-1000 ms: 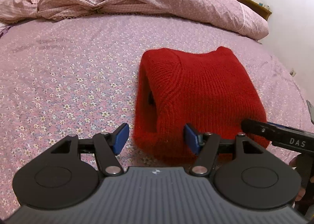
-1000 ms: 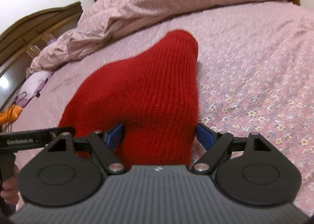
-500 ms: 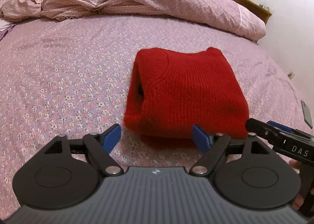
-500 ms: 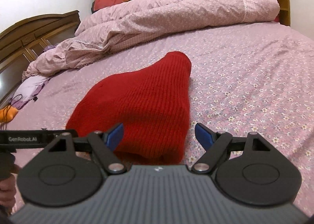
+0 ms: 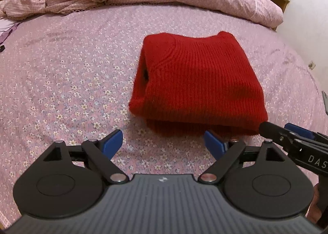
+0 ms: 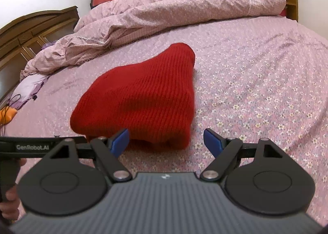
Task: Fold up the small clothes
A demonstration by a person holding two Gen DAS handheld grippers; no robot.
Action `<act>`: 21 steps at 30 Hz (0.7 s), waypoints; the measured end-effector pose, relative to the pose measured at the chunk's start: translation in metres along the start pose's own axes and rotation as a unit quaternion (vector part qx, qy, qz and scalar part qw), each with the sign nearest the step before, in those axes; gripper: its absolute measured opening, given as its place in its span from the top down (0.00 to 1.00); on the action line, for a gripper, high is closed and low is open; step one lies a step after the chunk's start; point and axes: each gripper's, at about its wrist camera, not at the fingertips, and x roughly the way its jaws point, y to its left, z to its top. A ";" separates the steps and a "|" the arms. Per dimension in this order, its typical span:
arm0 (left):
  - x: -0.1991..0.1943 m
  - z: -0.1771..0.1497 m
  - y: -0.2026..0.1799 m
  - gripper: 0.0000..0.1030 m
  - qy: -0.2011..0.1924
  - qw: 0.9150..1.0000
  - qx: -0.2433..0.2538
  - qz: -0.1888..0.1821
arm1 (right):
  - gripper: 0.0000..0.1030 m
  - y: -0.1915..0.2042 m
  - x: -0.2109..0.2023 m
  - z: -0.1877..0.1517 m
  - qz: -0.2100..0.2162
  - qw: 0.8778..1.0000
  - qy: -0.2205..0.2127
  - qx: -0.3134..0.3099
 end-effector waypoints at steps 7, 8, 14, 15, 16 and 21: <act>0.008 -0.002 -0.001 0.13 0.013 1.000 0.003 0.005 | 0.21 0.002 0.004 -0.002 -0.003 1.000 0.009 -0.003; 0.009 -0.003 -0.001 0.13 0.014 1.000 0.003 0.005 | 0.21 0.002 0.005 -0.002 -0.003 1.000 0.011 -0.002; 0.015 -0.005 -0.002 0.13 0.026 1.000 0.006 0.009 | 0.21 0.002 0.008 -0.004 -0.003 1.000 0.019 -0.001; 0.016 -0.005 -0.002 0.13 0.028 1.000 0.006 0.010 | 0.21 0.003 0.008 -0.004 -0.003 1.000 0.019 -0.002; 0.017 -0.005 -0.001 0.13 0.029 1.000 0.005 0.011 | 0.21 0.003 0.009 -0.004 -0.003 1.000 0.019 -0.002; 0.019 -0.006 0.001 0.13 0.034 0.999 0.000 0.013 | 0.21 0.002 0.010 -0.005 -0.002 1.000 0.022 0.000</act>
